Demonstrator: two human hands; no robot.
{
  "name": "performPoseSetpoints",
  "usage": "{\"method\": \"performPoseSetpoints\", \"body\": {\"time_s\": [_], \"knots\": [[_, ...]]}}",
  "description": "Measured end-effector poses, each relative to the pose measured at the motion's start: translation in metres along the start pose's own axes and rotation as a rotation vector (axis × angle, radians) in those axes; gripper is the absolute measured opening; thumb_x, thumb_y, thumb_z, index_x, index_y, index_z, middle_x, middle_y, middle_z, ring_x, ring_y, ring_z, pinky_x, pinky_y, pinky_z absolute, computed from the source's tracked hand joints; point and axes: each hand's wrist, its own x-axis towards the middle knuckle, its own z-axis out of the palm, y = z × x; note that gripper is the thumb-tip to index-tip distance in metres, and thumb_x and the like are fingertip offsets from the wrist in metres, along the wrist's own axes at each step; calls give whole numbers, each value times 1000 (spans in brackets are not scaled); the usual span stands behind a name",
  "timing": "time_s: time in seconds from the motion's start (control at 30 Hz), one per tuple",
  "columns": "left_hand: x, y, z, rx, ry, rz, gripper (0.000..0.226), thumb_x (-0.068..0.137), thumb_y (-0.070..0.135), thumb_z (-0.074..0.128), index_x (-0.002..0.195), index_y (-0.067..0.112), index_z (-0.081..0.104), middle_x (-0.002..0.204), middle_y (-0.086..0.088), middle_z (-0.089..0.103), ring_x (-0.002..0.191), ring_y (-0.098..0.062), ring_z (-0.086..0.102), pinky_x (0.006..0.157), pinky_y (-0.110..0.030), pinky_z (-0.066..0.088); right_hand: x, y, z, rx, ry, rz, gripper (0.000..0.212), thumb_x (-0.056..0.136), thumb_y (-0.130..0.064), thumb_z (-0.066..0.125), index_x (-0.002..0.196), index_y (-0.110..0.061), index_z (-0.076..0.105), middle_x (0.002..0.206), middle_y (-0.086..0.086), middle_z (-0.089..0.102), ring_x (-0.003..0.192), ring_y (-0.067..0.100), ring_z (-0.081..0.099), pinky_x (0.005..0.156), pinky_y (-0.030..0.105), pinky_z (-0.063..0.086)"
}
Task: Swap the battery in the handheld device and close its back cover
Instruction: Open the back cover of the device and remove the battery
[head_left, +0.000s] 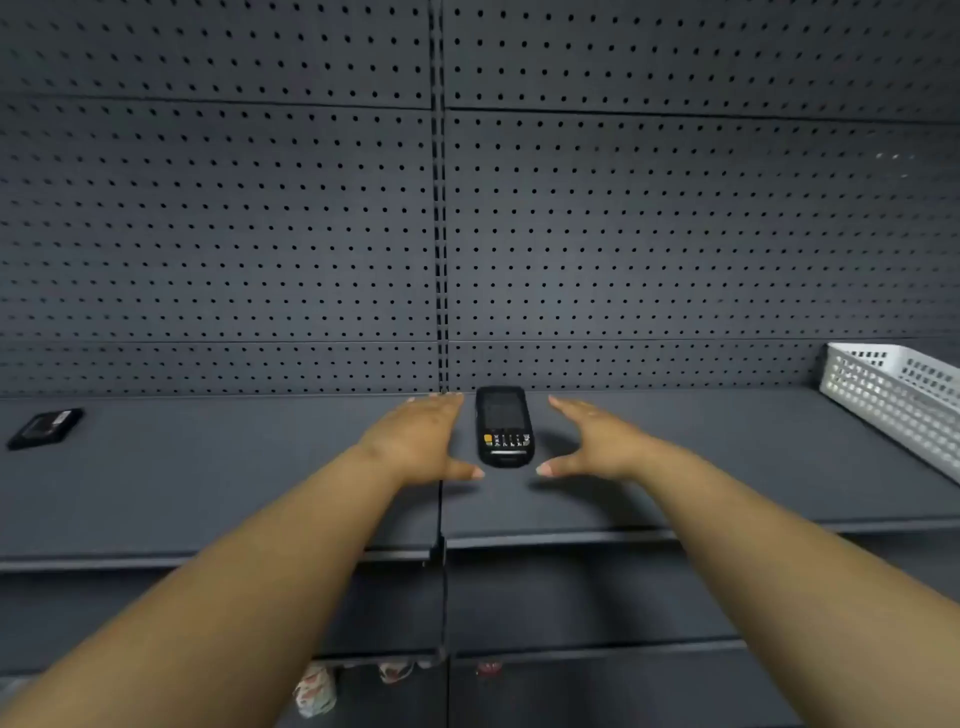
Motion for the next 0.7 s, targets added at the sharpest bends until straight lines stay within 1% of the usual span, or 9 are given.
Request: {"method": "performPoseSetpoints", "body": {"time_s": [0.07,0.13,0.23,0.3,0.43,0.53,0.7], "knots": [[14,1,0,-21,-37,-9,103,77,55,66,152,16,6,161,-4,11,149,-19,10,121,-32,8,13,6,-2,28,-31,5,103,76,-39,75,152,-22,8,161,4,8,149,20,10,121,34,14],[26,1,2,-34,-72,-27,104,76,55,68,152,17,8,161,-3,14,149,-20,12,121,-34,13,27,13,-1,12,-87,22,105,75,-40,75,152,-21,7,161,4,9,149,21,12,120,34,15],[45,4,2,-55,-106,-35,103,74,51,72,151,19,12,159,-3,21,146,-20,21,119,-35,23,49,22,0,-16,-131,16,108,74,-42,75,152,-19,5,161,5,10,148,21,14,120,33,16],[54,4,3,-70,-125,-37,101,74,47,74,151,19,14,158,-3,25,144,-20,27,117,-33,27,60,26,0,-38,-151,2,108,74,-43,75,152,-19,6,161,5,10,148,21,14,120,33,16],[67,4,8,-93,-186,-22,100,73,42,76,150,18,17,156,-3,29,142,-21,31,115,-30,28,79,29,4,-84,-198,-25,108,72,-45,76,152,-14,10,161,5,13,148,20,17,120,31,16],[73,0,12,-117,-219,-6,101,71,42,78,149,18,20,154,-3,32,140,-20,34,115,-30,29,88,32,6,-86,-227,-26,108,71,-44,77,152,-14,12,160,4,16,147,21,20,120,32,18],[84,-7,18,-146,-216,27,96,67,42,81,145,23,29,148,1,41,135,-18,41,112,-34,35,94,32,8,-81,-234,-43,104,71,-39,79,151,-15,17,158,4,23,145,21,26,118,30,21]]}}
